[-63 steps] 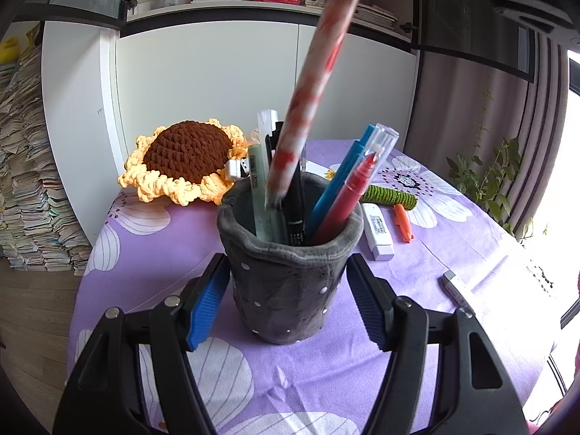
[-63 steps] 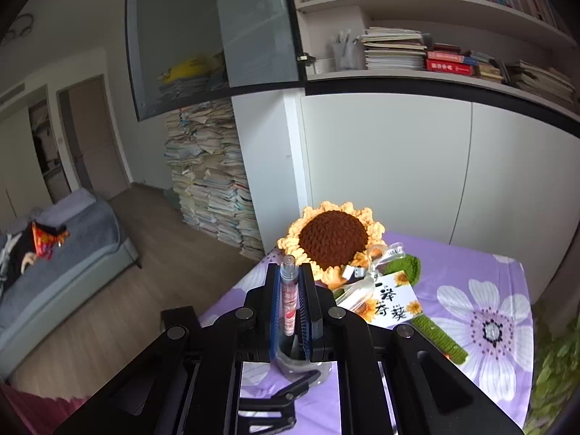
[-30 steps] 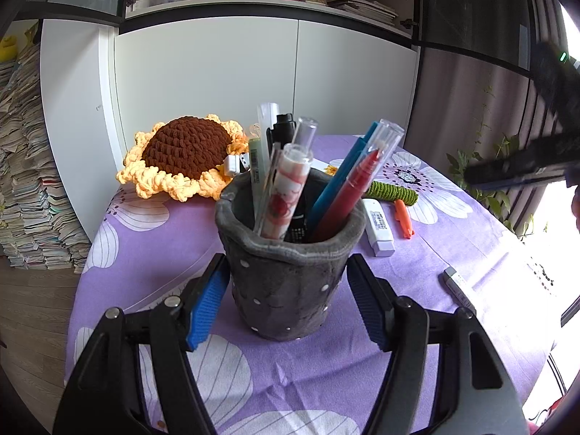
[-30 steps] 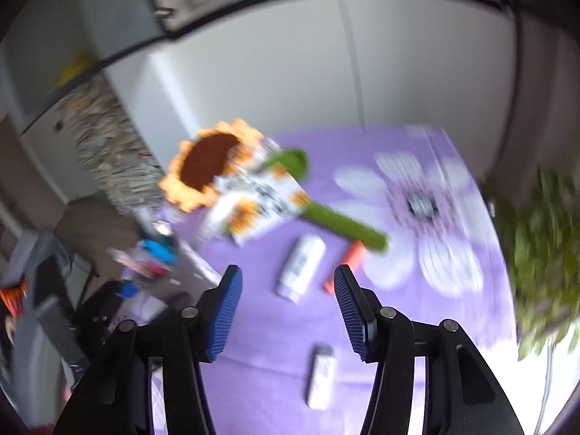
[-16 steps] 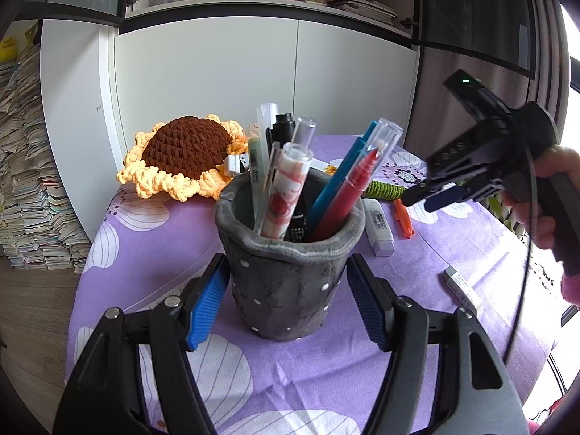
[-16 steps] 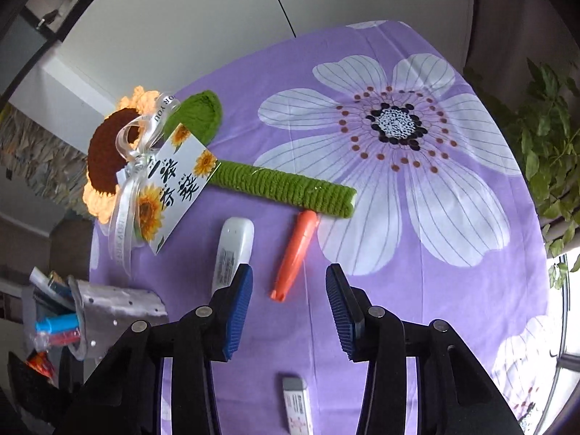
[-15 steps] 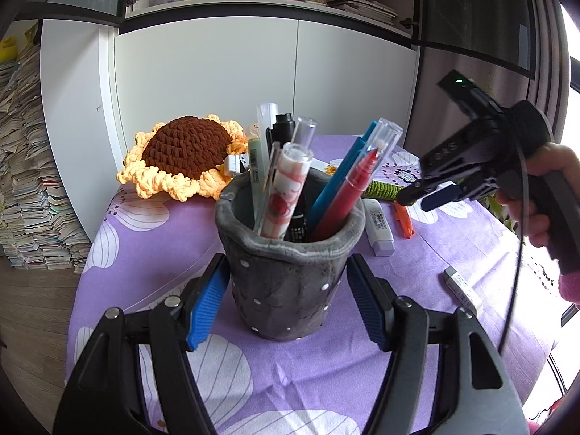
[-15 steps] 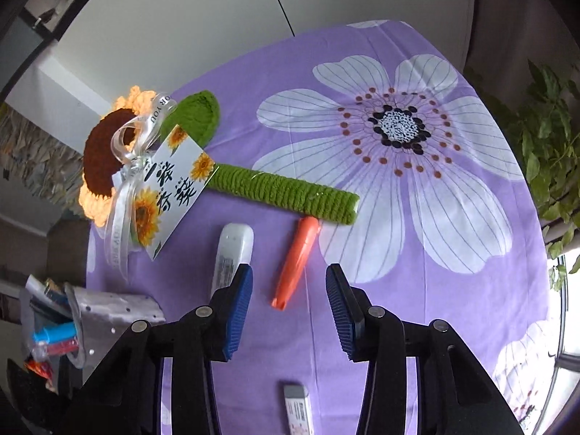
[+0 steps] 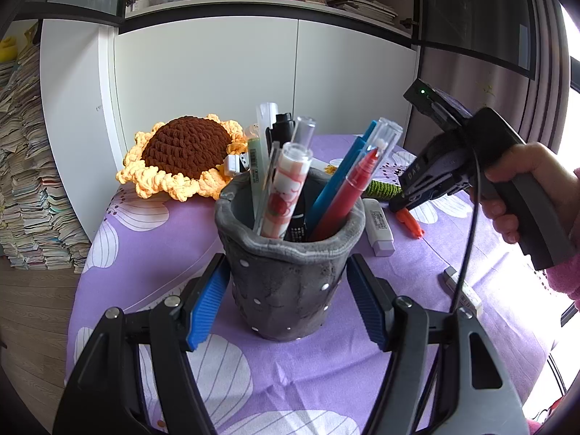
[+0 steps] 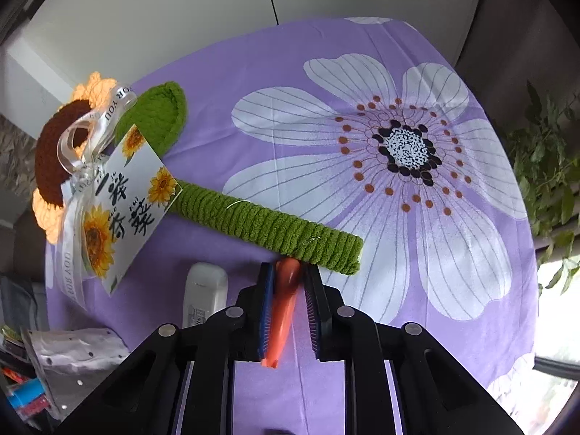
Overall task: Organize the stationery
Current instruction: 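Lift the orange marker over the grey cup and drop it in, opening the right tool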
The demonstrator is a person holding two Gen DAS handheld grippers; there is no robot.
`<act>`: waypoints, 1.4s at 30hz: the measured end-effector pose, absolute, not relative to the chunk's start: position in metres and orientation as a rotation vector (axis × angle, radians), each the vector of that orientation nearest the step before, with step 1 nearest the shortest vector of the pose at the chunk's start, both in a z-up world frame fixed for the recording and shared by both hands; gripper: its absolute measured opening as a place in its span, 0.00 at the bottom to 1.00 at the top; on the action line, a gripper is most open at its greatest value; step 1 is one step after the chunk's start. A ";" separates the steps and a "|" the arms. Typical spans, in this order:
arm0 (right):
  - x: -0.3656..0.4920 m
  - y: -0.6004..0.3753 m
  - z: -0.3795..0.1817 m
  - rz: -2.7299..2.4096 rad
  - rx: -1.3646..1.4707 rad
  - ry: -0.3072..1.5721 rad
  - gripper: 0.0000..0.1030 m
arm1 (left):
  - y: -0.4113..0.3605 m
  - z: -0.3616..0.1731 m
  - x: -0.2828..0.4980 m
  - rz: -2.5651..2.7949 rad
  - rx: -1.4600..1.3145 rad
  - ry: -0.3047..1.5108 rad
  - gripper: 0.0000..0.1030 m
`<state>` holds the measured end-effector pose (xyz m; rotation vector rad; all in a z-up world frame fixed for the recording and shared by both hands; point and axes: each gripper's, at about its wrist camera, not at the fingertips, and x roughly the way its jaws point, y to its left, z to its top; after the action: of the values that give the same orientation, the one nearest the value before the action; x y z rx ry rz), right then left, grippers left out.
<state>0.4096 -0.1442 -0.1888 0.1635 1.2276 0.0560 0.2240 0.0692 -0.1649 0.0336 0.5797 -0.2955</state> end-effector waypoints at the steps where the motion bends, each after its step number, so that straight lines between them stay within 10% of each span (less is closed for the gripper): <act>1: 0.407 -0.138 -0.188 0.064 0.128 1.217 0.16 | 0.069 -0.165 0.224 -0.295 0.033 0.580 0.64; 19: 0.238 -0.094 -0.051 0.567 0.074 0.671 0.16 | 0.069 -0.165 0.224 -0.295 0.034 0.580 0.65; 42: 0.273 -0.031 -0.088 0.669 0.123 0.542 0.16 | 0.068 -0.166 0.225 -0.293 0.039 0.593 0.65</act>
<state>0.2733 -0.0310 -0.0882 0.1228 0.5419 0.6693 0.2255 0.0679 -0.1662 0.0394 0.5929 -0.2935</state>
